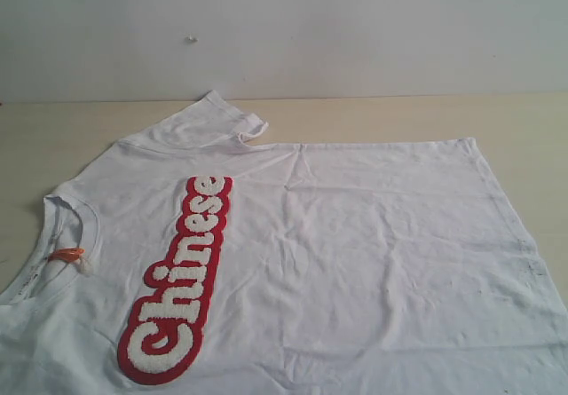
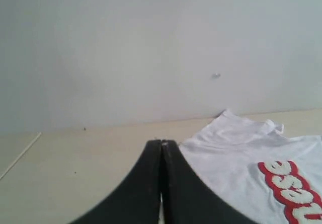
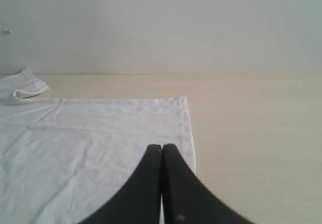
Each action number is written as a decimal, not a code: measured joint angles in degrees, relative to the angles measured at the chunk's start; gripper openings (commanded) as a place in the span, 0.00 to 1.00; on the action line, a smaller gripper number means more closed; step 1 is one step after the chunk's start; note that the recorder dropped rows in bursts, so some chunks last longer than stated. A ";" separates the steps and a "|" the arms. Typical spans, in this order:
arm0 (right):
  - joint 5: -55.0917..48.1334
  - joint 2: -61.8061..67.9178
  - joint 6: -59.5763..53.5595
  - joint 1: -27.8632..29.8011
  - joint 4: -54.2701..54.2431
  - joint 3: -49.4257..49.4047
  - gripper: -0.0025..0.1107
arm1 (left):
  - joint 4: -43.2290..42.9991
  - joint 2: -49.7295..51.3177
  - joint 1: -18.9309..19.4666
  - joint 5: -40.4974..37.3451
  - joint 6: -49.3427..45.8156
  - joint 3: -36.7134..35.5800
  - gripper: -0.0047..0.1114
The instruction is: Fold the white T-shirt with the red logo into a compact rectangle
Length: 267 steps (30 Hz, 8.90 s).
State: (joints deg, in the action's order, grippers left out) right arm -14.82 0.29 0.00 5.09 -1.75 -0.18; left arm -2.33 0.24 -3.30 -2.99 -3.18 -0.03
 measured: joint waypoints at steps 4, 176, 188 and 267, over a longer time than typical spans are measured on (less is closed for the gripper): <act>0.24 0.00 0.00 0.00 0.00 0.00 0.02 | -0.20 0.00 0.00 0.41 -0.51 0.00 0.04; -31.80 117.05 -76.68 0.00 1.75 66.99 0.02 | -1.43 118.81 -9.95 -44.05 -71.91 70.51 0.05; -37.86 100.94 -76.44 0.00 1.18 73.15 0.02 | -6.24 99.57 -9.95 -44.51 -70.15 72.56 0.04; -32.05 82.86 -57.81 -7.67 5.46 54.44 0.02 | -8.13 75.26 -8.55 -43.06 -46.30 53.56 0.04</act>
State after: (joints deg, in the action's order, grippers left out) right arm -46.87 83.15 -57.81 -2.58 3.71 54.26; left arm -10.47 75.50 -11.84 -46.05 -49.48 53.53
